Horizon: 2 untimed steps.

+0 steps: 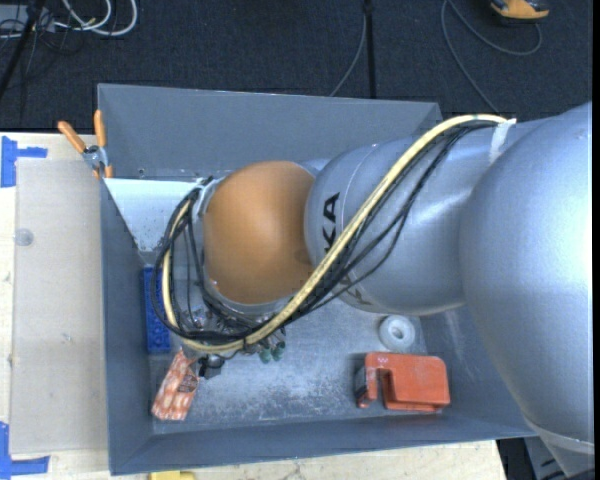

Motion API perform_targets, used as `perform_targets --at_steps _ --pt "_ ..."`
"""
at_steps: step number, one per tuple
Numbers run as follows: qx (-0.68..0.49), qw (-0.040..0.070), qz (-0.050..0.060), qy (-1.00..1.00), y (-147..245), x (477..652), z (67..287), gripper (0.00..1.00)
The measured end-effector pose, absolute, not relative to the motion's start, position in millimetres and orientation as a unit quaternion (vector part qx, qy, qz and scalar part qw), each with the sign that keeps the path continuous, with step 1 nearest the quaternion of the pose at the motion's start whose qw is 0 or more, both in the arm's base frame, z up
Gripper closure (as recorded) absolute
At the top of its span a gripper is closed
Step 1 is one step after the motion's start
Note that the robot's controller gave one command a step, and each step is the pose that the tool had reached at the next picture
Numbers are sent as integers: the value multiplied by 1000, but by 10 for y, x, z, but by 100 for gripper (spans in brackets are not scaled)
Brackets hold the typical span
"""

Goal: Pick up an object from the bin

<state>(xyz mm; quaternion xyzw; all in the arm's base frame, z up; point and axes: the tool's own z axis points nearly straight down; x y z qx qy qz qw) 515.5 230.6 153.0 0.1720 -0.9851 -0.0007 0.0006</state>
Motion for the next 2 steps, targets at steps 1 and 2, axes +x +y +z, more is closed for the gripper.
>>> perform_targets --at_steps 1,2 --pt "182 4 0 -983 2277 5085 1923 100" --pt "180 5 0 -984 2267 5110 2469 100"
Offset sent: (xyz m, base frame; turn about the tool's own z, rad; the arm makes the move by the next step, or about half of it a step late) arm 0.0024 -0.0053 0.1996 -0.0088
